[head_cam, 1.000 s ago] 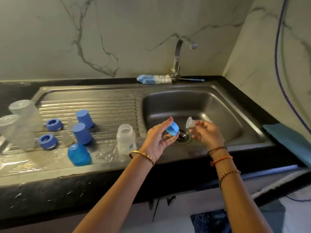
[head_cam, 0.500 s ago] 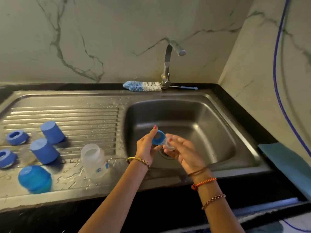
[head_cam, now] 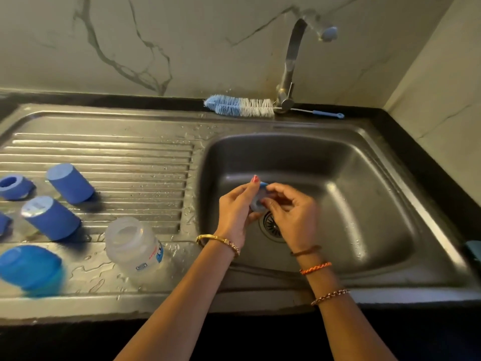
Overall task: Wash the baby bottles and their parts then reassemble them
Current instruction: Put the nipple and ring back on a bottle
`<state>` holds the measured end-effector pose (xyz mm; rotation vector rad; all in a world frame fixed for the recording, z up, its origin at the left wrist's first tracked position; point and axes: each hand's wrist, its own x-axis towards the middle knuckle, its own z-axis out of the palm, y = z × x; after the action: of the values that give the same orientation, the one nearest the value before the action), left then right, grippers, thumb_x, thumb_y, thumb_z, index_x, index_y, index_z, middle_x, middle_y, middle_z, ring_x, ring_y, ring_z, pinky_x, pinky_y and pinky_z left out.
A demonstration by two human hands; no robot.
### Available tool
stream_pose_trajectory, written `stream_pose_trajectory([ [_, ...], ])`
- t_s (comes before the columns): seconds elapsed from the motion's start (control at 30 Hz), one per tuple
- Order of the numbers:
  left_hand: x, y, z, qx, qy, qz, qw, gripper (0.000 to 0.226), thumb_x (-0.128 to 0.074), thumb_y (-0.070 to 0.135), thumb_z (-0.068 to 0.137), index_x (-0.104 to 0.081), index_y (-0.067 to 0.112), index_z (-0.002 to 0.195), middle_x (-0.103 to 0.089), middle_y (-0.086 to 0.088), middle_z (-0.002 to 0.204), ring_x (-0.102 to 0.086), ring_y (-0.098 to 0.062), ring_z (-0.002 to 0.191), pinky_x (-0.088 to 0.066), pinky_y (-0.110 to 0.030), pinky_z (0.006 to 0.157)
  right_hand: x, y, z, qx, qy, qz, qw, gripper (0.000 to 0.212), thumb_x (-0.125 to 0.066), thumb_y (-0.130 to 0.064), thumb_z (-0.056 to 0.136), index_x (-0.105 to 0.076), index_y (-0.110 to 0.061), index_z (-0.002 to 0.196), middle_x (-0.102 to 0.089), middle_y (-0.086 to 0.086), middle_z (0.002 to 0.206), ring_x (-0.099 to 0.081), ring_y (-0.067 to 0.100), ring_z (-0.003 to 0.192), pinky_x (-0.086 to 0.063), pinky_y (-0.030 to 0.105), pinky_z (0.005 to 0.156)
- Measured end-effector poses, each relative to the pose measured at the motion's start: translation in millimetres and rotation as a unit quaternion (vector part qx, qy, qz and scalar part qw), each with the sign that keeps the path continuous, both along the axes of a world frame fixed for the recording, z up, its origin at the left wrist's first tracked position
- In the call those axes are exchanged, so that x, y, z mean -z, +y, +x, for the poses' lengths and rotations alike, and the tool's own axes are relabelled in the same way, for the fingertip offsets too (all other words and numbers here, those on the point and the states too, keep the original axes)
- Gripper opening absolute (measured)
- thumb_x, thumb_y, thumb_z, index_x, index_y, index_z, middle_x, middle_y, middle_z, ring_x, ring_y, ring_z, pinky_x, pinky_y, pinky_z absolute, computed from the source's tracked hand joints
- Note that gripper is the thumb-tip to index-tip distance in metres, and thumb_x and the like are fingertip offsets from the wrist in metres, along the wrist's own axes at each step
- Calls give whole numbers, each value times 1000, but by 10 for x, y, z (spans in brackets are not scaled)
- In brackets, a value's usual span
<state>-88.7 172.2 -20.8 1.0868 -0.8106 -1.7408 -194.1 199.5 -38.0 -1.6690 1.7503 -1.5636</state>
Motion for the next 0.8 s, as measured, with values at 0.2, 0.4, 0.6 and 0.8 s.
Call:
stream_pose_trajectory([
  [0.2, -39, 37, 4, 89, -7, 23, 996, 33, -54, 36, 89, -65, 8, 103, -67, -9, 93, -67, -13, 75, -56, -25, 73, -10, 28, -36, 60, -18, -35, 997, 13, -73, -8, 73, -71, -6, 85, -64, -4, 81, -64, 11, 70, -57, 31, 67],
  [0.4, -10, 56, 19, 140, 12, -25, 990, 19, -49, 16, 94, -63, 12, 107, -70, -5, 88, -70, -12, 71, -58, -22, 69, -2, 2, -105, 134, 34, -55, 989, 13, -77, -20, 69, -68, -14, 76, -58, 3, 89, -52, 3, 73, -41, 6, 65],
  [0.6, -17, 112, -14, 122, -133, -147, 973, 26, -41, 18, 98, -58, 12, 117, -66, -8, 100, -69, -12, 75, -57, -20, 66, -71, 2, -107, 21, -164, 103, 981, 16, -66, -13, 83, -59, -20, 96, -62, -11, 82, -60, 2, 75, -48, 10, 62],
  [0.8, 144, 59, -73, 5, -336, -297, 894, 23, -45, 16, 96, -64, 10, 107, -69, -10, 83, -69, -25, 69, -56, -47, 67, -129, 31, -144, -74, -229, 132, 962, 23, -59, -1, 85, -69, -21, 85, -69, -6, 80, -64, 0, 75, -50, 13, 71],
])
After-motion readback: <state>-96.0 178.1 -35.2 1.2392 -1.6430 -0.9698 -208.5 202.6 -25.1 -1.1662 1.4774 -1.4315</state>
